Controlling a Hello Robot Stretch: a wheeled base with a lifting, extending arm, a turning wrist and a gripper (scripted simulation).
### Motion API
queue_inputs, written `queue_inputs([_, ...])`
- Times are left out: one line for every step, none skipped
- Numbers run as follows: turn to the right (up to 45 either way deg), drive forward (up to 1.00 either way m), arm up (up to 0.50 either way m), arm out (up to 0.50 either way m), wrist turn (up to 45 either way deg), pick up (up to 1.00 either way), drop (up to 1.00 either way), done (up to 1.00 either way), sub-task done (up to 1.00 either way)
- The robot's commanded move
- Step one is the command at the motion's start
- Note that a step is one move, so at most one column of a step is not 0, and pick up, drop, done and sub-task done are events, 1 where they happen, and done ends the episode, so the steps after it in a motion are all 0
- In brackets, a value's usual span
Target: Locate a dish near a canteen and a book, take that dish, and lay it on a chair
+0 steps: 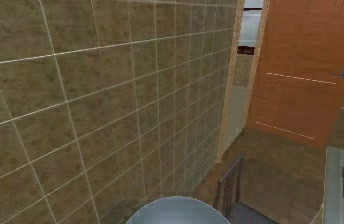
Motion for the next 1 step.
queue_inputs([0.0,0.00,0.00,0.20,0.0,0.00,0.00,0.00,0.00])
